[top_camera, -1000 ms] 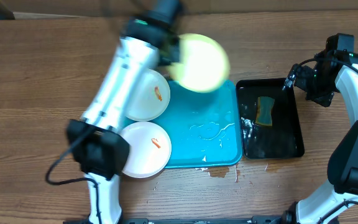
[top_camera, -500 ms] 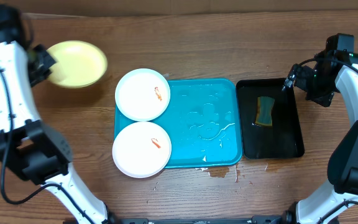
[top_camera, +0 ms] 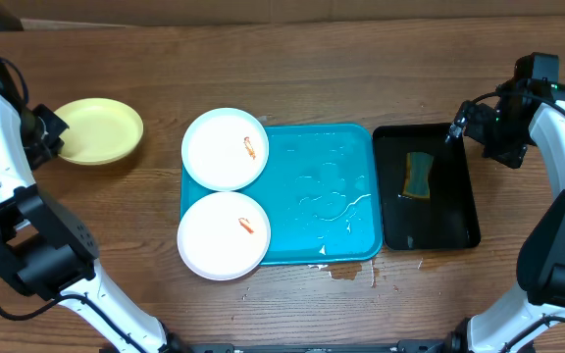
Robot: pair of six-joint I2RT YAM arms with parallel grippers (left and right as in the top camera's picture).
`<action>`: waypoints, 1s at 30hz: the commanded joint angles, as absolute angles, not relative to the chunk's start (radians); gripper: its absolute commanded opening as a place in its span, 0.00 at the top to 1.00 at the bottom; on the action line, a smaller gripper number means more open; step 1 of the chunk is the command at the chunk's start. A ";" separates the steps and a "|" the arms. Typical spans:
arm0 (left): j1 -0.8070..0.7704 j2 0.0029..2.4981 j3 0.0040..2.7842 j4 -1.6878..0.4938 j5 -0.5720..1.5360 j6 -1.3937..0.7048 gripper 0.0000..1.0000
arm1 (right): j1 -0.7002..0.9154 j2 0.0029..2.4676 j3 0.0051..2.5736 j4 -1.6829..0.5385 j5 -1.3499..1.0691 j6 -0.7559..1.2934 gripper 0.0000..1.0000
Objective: Clean dirty plates on tray and stack at the side
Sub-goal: 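Lower the yellow plate onto the table and release it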
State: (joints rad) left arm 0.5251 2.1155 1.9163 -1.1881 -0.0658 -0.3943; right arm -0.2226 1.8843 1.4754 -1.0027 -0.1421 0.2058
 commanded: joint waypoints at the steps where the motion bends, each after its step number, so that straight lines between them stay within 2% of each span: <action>1: 0.521 2.113 1.860 -1.146 -0.101 -0.415 0.96 | -0.225 1.876 1.487 -0.997 -0.142 0.207 0.00; 11: 0.516 2.114 1.794 -1.056 -0.104 -0.414 0.94 | -0.225 1.876 1.487 -0.997 -0.142 0.207 0.00; 14: 0.516 2.114 1.794 -1.045 -0.104 -0.398 0.75 | -0.225 1.876 1.487 -0.997 -0.142 0.207 0.00; 16: 0.516 2.114 1.794 -1.046 -0.100 -0.395 0.49 | -0.225 1.876 1.487 -0.997 -0.142 0.207 0.00; 17: 0.516 2.114 1.794 -1.050 -0.053 -0.370 0.39 | -0.225 1.876 1.487 -0.997 -0.142 0.207 0.00; 22: 0.507 2.113 1.795 -1.100 0.234 -0.272 0.36 | -0.225 1.876 1.487 -0.997 -0.142 0.207 0.00; 26: 0.471 2.113 1.795 -1.238 0.511 -0.154 0.40 | -0.225 1.876 1.487 -0.997 -0.142 0.207 0.00; 30: 0.382 2.113 1.794 -1.344 0.480 -0.108 0.43 | -0.225 1.876 1.487 -0.997 -0.142 0.207 0.00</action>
